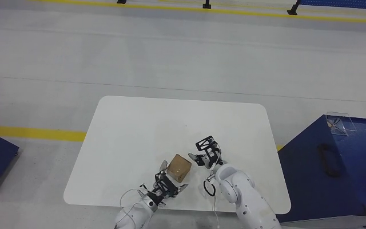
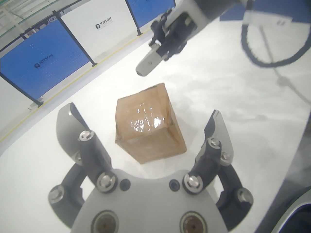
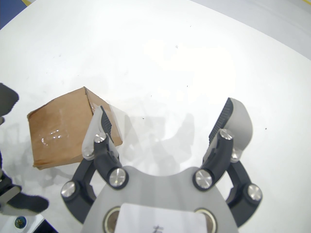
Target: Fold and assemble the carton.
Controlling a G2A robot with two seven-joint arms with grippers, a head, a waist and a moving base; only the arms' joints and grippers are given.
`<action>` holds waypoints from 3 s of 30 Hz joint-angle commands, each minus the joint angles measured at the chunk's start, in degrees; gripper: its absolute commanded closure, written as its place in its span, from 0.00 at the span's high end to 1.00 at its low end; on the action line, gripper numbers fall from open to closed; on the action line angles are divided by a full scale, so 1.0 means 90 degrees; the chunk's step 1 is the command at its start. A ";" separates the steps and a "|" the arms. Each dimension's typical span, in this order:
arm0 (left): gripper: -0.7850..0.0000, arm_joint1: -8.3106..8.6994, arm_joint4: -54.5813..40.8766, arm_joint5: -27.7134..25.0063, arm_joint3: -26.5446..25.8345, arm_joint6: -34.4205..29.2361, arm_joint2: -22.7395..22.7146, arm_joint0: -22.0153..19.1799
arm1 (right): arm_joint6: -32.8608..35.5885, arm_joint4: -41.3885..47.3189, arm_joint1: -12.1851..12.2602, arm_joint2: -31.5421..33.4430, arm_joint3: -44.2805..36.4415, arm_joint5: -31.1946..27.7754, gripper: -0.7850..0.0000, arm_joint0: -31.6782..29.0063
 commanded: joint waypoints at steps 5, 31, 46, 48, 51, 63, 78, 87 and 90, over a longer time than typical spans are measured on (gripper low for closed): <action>0.64 -0.0104 -0.0750 -0.0048 0.0398 -0.0264 0.0112 -0.0248 | 0.0000 0.0000 0.0000 0.0000 0.0000 0.0000 1.00 0.0000; 0.39 -0.0343 -0.8510 -0.0057 -0.1562 -0.4717 -0.0691 0.0374 | 0.0028 0.1208 0.0090 0.0968 -0.0367 0.0063 1.00 -0.0246; 1.00 -0.0125 -0.7280 -0.0717 -0.3129 -0.3761 -0.1240 0.1111 | 0.0028 0.1208 0.0090 0.0968 -0.0367 0.0063 1.00 -0.0246; 0.44 -0.0084 -0.5759 -0.1066 -0.3158 -0.2960 -0.1013 0.1200 | 0.0028 0.1208 0.0090 0.0968 -0.0367 0.0063 1.00 -0.0246; 0.00 -0.0080 -0.3935 -0.0699 -0.2792 -0.2155 -0.0592 0.1116 | 0.0028 0.1208 0.0090 0.0968 -0.0367 0.0063 1.00 -0.0246; 0.00 -0.0308 -0.3731 0.0022 -0.1396 -0.1860 0.0246 0.0231 | 0.0028 0.1208 0.0090 0.0968 -0.0367 0.0063 1.00 -0.0246; 0.00 -0.0402 -0.3907 0.0320 -0.0783 -0.1877 0.0370 -0.0067 | 0.0028 0.1208 0.0090 0.0968 -0.0367 0.0063 1.00 -0.0246; 0.00 -0.0405 -0.3953 0.0272 -0.0916 -0.1595 0.0365 0.0032 | 0.0028 0.1208 0.0090 0.0968 -0.0367 0.0063 1.00 -0.0246; 0.00 -0.0393 -0.3856 0.0308 -0.0823 -0.1945 0.0356 0.0028 | 0.0028 0.1208 0.0090 0.0968 -0.0367 0.0063 1.00 -0.0246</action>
